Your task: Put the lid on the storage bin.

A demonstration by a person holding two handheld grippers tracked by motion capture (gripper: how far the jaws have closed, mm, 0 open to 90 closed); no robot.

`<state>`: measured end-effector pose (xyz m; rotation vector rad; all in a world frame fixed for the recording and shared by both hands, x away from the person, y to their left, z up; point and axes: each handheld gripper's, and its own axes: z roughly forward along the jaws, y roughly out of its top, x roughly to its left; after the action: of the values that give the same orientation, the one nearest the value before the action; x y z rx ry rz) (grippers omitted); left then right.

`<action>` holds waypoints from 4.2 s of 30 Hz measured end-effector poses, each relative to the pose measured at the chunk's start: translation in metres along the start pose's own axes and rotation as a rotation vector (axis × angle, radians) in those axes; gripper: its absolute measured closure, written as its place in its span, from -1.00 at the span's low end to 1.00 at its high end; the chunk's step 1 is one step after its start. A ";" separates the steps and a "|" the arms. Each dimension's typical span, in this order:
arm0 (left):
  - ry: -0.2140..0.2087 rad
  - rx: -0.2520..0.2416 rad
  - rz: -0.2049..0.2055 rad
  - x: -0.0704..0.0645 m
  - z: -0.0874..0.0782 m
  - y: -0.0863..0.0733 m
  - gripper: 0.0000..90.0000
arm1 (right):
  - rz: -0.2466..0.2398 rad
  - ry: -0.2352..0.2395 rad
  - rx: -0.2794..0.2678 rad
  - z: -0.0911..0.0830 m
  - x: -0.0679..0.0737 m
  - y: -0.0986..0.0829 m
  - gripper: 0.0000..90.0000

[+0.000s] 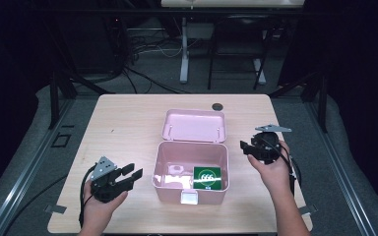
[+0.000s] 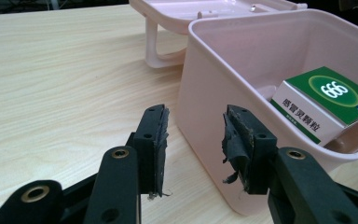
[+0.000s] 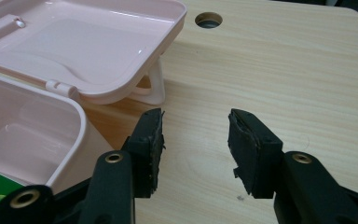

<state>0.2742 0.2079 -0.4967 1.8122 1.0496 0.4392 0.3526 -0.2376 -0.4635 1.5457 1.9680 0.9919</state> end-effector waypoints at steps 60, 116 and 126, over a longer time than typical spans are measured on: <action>-0.052 0.041 0.033 -0.011 0.043 0.041 0.55 | 0.074 0.115 0.190 0.041 0.018 0.084 0.42; -0.061 0.055 0.062 -0.019 0.049 0.039 0.76 | 0.242 -0.007 0.344 0.124 0.014 0.103 0.85; -0.064 0.058 0.060 -0.019 0.048 0.039 0.77 | 0.245 -0.010 0.299 0.116 0.016 0.107 0.89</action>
<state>0.3147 0.1589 -0.4828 1.9004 0.9752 0.3883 0.5000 -0.1794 -0.4554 1.9890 2.0261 0.8029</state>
